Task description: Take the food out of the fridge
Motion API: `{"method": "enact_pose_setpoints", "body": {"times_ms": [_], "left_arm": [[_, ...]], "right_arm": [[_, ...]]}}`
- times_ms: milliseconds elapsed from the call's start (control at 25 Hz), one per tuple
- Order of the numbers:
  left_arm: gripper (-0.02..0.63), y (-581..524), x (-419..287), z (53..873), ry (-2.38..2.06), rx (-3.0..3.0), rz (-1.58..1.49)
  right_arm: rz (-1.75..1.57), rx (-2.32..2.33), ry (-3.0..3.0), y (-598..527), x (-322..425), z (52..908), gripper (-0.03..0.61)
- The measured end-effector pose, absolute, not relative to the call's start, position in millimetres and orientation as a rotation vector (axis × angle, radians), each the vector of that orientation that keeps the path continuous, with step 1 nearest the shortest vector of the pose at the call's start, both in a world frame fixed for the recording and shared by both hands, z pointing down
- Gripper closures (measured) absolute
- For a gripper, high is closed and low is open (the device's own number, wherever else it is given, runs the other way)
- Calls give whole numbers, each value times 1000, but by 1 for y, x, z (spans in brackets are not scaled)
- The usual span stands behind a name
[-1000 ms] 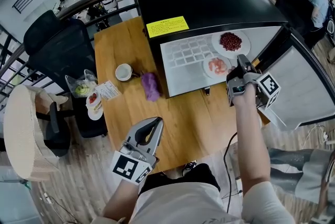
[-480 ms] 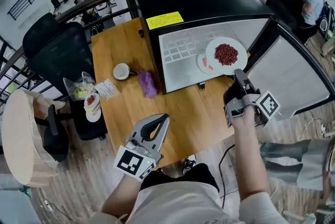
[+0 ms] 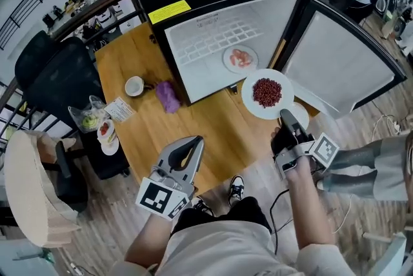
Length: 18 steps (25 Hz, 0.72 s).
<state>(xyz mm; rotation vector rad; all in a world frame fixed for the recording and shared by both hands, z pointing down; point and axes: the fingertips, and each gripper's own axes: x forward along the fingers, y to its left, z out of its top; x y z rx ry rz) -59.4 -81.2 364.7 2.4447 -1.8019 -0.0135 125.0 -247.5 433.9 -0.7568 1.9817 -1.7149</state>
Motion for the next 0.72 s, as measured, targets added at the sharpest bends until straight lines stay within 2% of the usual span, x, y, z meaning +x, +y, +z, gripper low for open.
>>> {"method": "enact_pose_setpoints", "body": {"times_ms": [720], "left_arm": [[606,-101,-13,390,-1643,2497,48]], "right_arm": [[-1933,-849,1904,-188,193,585,551]]}}
